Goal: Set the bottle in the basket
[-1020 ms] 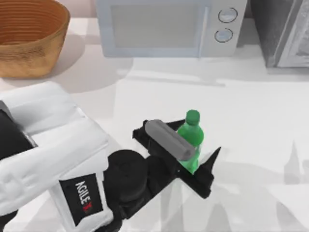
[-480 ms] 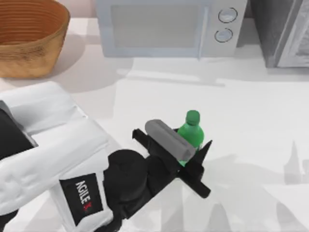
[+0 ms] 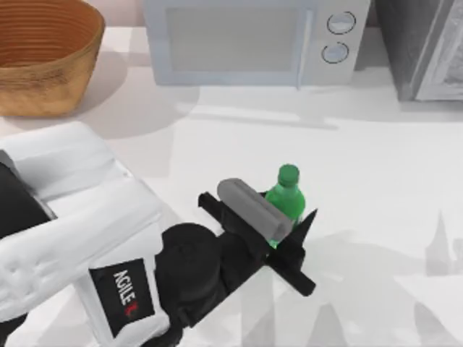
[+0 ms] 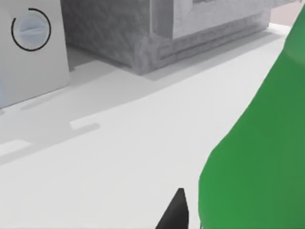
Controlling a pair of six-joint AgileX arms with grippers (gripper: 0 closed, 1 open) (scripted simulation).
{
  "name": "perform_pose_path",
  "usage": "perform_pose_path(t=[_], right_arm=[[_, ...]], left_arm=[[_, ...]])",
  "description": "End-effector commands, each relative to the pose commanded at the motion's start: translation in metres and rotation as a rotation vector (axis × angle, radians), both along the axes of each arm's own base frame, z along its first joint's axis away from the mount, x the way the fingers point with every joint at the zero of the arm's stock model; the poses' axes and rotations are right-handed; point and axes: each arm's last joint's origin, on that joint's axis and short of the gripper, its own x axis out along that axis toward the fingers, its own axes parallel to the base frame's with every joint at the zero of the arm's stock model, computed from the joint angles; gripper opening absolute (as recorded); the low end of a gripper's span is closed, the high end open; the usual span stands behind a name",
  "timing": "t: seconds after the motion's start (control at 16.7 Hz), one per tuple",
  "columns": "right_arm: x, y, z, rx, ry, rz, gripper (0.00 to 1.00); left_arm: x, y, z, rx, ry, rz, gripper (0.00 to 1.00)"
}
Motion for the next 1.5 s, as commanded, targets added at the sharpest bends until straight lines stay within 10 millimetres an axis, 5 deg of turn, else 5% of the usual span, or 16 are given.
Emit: perform_pose_path(t=[0.3,0.54,0.9,1.5], right_arm=[[0.000,0.000,0.000,0.000,0.000,0.000,1.00],[0.000,0.000,0.000,0.000,0.000,0.000,1.00],[0.000,0.000,0.000,0.000,0.000,0.000,1.00],[0.000,0.000,0.000,0.000,0.000,0.000,1.00]], left_arm=[[0.008,0.001,0.005,-0.017,-0.003,0.019,0.00],[0.058,0.013,0.036,-0.090,-0.043,0.145,0.00],[0.151,0.095,0.104,-0.164,-0.147,0.437,0.00],[0.193,0.197,0.181,-0.043,-0.051,0.633,0.00]])
